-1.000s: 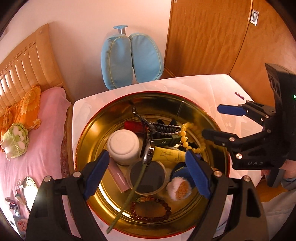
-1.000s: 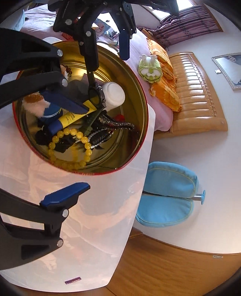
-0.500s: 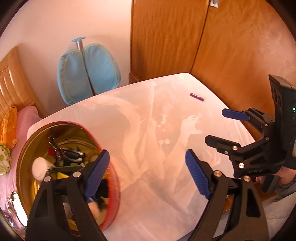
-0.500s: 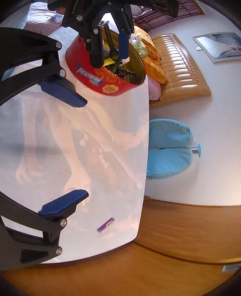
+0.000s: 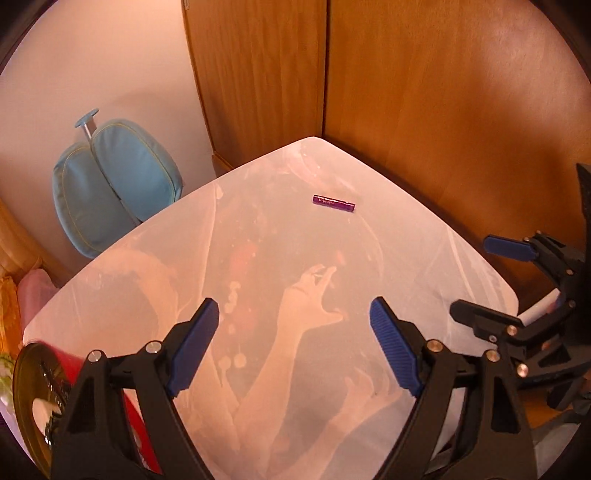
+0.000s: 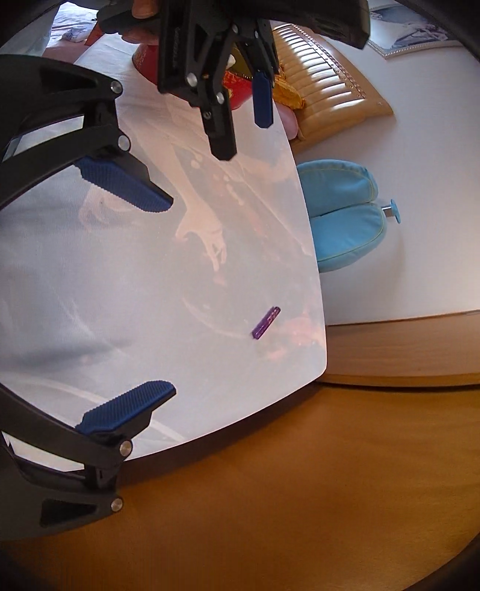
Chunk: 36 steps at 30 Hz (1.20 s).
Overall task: Organize jewelry
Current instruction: 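Move the left gripper to the purple tube and grasp it, then carry the purple tube into the tin and open the left gripper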
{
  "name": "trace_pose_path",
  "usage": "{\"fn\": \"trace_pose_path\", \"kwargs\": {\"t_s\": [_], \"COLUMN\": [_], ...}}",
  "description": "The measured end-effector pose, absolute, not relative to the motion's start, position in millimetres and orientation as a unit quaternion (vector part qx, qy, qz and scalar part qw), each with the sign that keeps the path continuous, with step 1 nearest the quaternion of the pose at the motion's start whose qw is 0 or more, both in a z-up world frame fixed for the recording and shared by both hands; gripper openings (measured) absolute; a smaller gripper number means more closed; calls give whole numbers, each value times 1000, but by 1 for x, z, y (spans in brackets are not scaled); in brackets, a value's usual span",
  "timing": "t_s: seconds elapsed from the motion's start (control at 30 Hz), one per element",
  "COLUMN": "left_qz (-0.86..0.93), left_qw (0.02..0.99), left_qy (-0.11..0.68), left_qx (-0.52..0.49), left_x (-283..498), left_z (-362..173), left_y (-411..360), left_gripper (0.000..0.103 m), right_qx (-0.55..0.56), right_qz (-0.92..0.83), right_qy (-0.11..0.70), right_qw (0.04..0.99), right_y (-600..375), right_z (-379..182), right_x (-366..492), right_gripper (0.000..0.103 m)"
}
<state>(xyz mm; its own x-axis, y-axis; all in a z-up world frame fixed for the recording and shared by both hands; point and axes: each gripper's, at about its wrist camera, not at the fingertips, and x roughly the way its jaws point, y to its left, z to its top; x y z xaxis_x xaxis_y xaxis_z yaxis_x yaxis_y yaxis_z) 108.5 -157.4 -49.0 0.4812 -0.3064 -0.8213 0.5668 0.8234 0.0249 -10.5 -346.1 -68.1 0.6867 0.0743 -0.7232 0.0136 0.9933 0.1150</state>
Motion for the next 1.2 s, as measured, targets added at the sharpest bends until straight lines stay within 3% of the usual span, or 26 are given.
{"fn": "trace_pose_path", "kwargs": {"t_s": [0.5,0.8,0.87,0.93,1.2], "left_qz": [-347,-370,-372,-374,-364], "left_qw": [797,791,793,796,808], "left_qy": [442,443,438,433,429], "left_qx": [222,204,204,200,175], "left_x": [219,238,236,235,226], "left_z": [-133,-145,-145,-143,-124], "left_y": [-276,-288,-287,-287,-270], "left_gripper": [82,82,78,59,59], "right_qx": [60,81,81,80,69], "right_qz": [-62,-87,-88,-89,-83], "right_qy": [425,426,428,428,423], "right_qw": [901,897,896,896,900], "right_y": [-379,-387,-388,-387,-382], "right_z": [-92,-97,-97,-97,-90], "right_x": [23,17,16,15,14], "right_gripper": [96,96,96,96,96]}}
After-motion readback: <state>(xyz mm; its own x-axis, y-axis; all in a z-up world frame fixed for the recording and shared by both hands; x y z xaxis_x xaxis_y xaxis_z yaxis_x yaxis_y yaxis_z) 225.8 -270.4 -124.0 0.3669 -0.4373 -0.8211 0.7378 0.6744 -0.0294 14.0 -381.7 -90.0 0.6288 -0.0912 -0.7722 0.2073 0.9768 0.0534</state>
